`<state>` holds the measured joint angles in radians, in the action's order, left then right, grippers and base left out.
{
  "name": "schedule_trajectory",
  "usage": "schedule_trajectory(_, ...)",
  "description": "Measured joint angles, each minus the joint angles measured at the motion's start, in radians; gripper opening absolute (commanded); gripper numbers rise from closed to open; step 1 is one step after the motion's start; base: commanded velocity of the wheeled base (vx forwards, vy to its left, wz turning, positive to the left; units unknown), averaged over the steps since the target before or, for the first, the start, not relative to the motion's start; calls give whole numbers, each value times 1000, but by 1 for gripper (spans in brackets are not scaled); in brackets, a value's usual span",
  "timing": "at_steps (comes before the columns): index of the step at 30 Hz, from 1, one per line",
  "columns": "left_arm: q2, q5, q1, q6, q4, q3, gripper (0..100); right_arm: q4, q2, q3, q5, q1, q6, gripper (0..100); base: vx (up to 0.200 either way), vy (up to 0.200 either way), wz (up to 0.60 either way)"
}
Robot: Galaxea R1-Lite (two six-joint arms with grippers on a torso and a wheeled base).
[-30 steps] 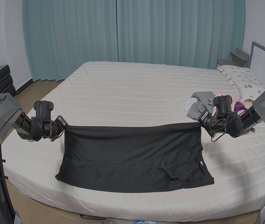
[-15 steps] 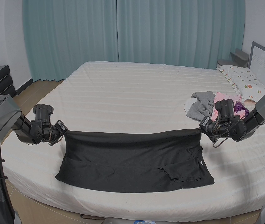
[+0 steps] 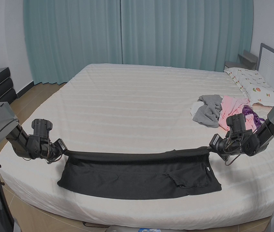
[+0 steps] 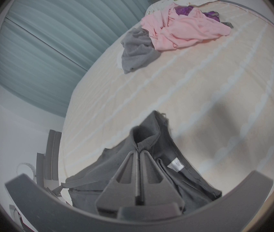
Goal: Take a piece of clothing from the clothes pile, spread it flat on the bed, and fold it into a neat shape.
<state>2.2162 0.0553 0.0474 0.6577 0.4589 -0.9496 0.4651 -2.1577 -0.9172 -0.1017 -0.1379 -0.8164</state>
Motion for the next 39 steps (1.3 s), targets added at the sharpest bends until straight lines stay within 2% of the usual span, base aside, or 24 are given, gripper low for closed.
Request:
schedule_trajectory(7,-5,0,-5,-10,0,81,0,1,-20,56,-14,0,38,0,0,0,0)
schedule_trajectory(17,-4,3,-14,-37,-3,121,0,1,-51,82,-19,-2,77,0,0,0,0)
schedule_trajectory(39,-54,3,-13,-40,-5,153,0,1,-51,97,-14,0,81,0,0,0,0)
